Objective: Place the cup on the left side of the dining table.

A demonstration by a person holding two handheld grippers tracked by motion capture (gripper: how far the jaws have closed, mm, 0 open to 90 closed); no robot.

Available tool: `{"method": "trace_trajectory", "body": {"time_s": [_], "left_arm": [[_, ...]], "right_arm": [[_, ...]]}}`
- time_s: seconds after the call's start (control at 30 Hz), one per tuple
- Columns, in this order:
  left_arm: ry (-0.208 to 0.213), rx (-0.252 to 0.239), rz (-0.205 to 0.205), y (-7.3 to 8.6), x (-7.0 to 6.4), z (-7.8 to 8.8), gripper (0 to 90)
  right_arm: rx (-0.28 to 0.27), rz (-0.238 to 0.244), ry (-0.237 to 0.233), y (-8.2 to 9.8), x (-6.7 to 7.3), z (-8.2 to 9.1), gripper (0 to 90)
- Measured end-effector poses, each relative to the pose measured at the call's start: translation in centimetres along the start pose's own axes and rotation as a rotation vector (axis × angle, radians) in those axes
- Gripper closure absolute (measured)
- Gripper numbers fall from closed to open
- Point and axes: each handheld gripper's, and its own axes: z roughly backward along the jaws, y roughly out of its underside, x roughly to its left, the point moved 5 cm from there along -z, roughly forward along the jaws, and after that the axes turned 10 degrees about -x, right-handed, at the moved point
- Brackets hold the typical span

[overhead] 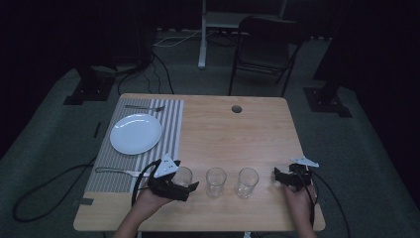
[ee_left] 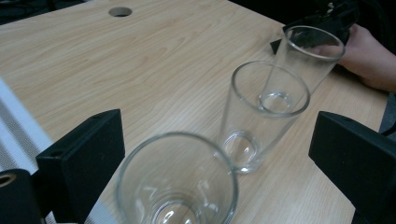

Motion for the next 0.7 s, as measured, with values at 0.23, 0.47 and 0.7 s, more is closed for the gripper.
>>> {"method": "trace_trajectory", "body": {"time_s": [0.23, 0.47, 0.7], "left_arm": [[0.029, 0.030, -0.024, -0.8, -1.1, -1.6, 4.0], [0.062, 0.063, -0.037, -1.3, -2.1, -3.1, 4.0], [0.064, 0.128, -0.048, -1.7, -3.3, -4.9, 4.0]], "right_arm": [[0.000, 0.000, 0.000, 0.0, 0.0, 0.0, 12.2], [0.000, 0.000, 0.000, 0.0, 0.0, 0.0, 12.2], [0.000, 0.001, 0.000, 0.0, 0.0, 0.0, 12.2]]}}
